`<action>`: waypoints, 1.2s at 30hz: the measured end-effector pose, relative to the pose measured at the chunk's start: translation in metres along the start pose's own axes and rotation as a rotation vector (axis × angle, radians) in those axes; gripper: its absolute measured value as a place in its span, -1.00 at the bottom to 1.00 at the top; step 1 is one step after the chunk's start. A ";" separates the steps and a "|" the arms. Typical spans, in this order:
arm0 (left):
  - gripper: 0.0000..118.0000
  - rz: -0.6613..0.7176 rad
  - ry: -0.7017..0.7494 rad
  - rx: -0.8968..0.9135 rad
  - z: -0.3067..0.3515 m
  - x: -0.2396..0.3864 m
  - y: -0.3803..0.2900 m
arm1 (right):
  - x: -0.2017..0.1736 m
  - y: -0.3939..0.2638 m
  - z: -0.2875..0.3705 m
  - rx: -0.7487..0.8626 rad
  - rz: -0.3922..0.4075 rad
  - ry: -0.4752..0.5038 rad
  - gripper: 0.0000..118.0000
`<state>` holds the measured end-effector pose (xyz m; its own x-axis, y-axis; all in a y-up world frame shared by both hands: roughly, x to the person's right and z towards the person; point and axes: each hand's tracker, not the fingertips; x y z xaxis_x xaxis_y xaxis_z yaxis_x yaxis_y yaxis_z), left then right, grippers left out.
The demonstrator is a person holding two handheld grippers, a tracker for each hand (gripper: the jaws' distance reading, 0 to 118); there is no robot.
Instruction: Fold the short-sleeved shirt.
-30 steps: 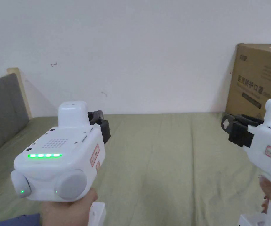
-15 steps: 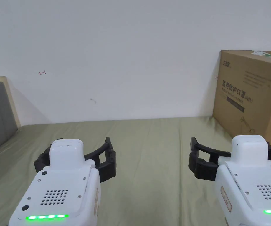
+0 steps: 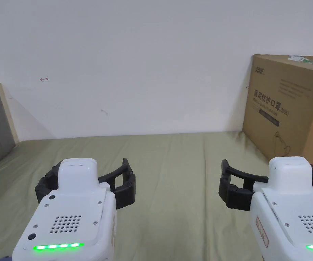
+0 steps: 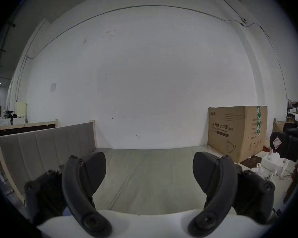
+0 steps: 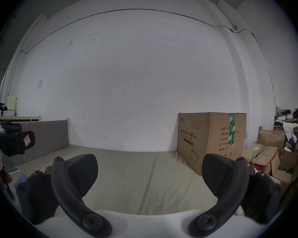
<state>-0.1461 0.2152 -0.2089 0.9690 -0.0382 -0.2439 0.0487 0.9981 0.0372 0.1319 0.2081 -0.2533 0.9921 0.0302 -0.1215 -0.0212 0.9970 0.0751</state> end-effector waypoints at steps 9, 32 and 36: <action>0.82 -0.003 -0.085 -0.041 -0.007 0.001 0.002 | -0.001 -0.004 -0.005 -0.032 -0.008 -0.006 1.00; 0.82 0.071 -0.150 -0.107 -0.008 0.007 -0.002 | -0.005 -0.009 -0.011 -0.080 -0.015 0.005 1.00; 0.82 0.053 -0.121 -0.106 -0.008 0.010 -0.001 | -0.004 -0.009 -0.010 -0.081 -0.025 0.017 1.00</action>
<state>-0.1381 0.2142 -0.2188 0.9919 0.0154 -0.1261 -0.0227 0.9981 -0.0568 0.1270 0.1997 -0.2637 0.9903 0.0056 -0.1390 -0.0069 0.9999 -0.0087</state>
